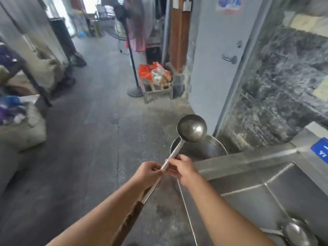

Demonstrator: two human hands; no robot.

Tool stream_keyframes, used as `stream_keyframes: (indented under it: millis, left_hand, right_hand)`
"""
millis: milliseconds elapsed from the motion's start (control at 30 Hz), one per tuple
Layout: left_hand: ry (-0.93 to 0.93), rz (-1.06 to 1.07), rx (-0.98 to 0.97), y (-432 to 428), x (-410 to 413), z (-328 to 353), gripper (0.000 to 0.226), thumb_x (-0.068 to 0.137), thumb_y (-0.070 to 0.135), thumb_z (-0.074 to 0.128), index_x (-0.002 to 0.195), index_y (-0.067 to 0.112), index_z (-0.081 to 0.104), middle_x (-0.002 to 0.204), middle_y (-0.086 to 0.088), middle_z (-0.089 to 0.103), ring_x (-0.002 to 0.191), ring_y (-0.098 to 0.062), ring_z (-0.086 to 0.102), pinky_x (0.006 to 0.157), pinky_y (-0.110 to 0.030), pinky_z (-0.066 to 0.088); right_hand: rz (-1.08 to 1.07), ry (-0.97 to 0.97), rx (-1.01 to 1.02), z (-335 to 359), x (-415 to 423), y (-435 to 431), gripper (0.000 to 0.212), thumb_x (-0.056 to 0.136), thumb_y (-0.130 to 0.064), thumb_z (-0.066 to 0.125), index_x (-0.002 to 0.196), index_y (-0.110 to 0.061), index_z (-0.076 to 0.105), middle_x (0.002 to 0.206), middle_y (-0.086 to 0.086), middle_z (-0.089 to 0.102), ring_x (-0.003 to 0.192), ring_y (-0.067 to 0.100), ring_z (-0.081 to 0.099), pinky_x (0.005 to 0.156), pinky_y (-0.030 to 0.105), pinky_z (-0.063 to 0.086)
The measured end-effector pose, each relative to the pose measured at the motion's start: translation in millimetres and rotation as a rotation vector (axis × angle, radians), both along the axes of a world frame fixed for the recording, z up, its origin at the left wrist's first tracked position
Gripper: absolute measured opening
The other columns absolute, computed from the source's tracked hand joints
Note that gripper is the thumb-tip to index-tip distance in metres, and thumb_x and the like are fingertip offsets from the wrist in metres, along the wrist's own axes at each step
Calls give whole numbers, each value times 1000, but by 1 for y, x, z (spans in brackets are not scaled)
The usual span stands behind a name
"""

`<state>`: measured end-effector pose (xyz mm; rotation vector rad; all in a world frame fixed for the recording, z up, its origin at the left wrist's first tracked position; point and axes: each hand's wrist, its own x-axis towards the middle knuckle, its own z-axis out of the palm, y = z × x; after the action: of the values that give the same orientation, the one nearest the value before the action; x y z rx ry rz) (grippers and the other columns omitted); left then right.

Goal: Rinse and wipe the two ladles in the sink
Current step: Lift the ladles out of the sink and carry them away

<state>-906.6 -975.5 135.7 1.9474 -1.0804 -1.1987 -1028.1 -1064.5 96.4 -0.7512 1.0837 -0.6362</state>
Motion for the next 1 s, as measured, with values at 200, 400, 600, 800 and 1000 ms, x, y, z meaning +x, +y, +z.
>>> stream_keyframes:
  millis: [200,400,600,800,1000]
  left_hand:
    - [-43,336,-38,114,138,17,8,84,19,70,84,11,72,67,-2,66,56,-13,58,52,-25,46]
    - [72,705,-120,272,251,28,10,87,17,70,89,8,67,64,0,54,48,-6,50,44,-18,42]
    - [153,1074,-233,435,341,32,20,91,17,68,104,2,65,85,-11,69,72,-20,69,68,-35,62]
    - [136,1427,-272,557,407,32,20,90,16,68,104,3,61,98,-18,69,84,-25,72,75,-44,63]
    - [54,1639,-230,636,491,12,19,92,20,68,103,7,61,101,-15,68,88,-23,70,74,-41,63]
  right_hand:
    - [417,3,-106,26,178,71,11,91,5,59,85,-3,61,80,12,67,64,21,65,57,32,57]
    - [805,-30,-182,40,352,204,5,88,5,63,91,2,63,77,12,67,55,17,65,49,28,54]
    - [1114,-60,-183,46,497,379,8,90,0,63,97,-1,67,90,16,71,73,23,67,56,29,55]
    - [1446,-78,-202,44,600,523,10,87,-8,69,91,-1,74,84,16,71,79,28,70,74,38,59]
    - [1675,-121,-253,25,700,620,18,92,-19,67,105,-7,70,96,13,72,89,26,73,80,38,61]
